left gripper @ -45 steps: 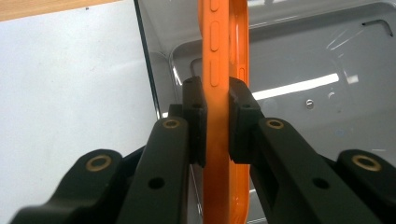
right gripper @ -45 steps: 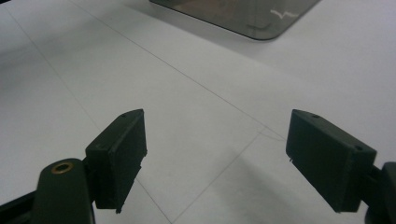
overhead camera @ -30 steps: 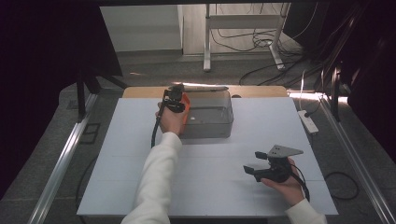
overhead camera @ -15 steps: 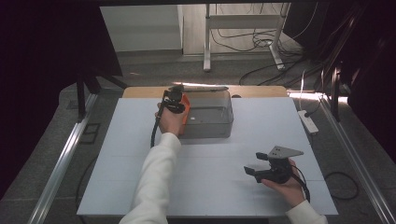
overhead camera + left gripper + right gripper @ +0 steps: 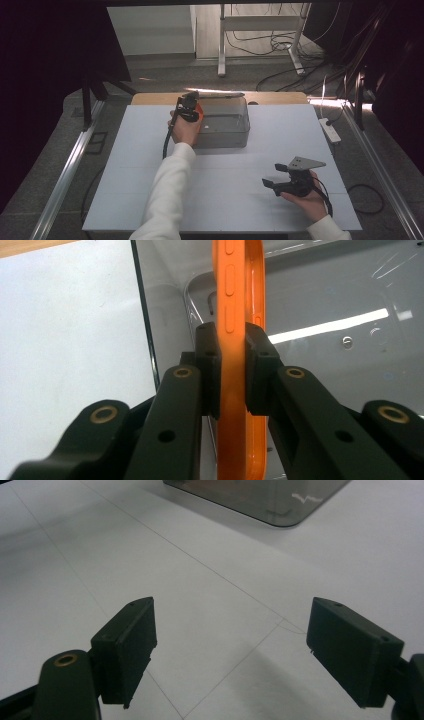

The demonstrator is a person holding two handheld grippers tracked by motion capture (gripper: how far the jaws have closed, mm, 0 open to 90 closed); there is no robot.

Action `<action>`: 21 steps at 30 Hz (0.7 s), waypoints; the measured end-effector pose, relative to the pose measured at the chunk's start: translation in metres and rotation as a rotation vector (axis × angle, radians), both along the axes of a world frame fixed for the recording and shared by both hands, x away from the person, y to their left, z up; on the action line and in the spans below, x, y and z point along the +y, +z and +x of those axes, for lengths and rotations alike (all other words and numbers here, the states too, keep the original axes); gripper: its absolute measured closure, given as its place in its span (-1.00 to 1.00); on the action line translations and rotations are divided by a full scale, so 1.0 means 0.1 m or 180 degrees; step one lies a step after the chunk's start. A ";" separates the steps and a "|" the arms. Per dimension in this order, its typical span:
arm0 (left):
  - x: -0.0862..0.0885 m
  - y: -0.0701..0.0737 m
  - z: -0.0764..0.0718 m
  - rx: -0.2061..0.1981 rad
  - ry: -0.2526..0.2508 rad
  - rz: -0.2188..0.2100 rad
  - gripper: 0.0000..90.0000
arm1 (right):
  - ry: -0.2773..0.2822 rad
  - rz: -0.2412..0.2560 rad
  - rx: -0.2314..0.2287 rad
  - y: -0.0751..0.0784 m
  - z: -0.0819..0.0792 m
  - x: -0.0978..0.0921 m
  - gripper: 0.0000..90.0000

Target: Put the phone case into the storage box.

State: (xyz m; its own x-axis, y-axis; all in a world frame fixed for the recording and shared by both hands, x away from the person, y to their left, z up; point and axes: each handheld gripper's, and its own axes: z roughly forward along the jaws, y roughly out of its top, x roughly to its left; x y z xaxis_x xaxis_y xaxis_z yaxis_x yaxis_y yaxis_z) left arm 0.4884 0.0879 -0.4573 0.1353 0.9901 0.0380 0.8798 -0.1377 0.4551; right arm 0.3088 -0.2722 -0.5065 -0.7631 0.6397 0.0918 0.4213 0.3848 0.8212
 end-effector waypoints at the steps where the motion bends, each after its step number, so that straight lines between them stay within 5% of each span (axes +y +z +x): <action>1: 0.00 0.00 0.00 0.0000 0.0000 0.0003 0.76 | 0.0002 0.0004 0.0000 0.00 0.00 0.00 -0.55; 12: 0.02 0.03 -0.04 -0.0074 -0.0041 0.0005 0.65 | -0.0003 -0.0022 0.0006 0.00 0.00 0.00 -0.55; 21: -0.02 0.16 -0.12 -0.0352 -0.0159 -0.0011 0.25 | 0.0005 0.0006 0.0002 -0.01 0.00 0.00 -0.55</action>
State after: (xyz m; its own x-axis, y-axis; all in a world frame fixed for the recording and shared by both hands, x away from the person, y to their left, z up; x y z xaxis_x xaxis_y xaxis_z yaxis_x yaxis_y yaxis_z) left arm 0.4768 0.0861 -0.4411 0.1798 0.9823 0.0521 0.8162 -0.1785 0.5494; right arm 0.3090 -0.2719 -0.5070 -0.7640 0.6384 0.0933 0.4212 0.3839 0.8217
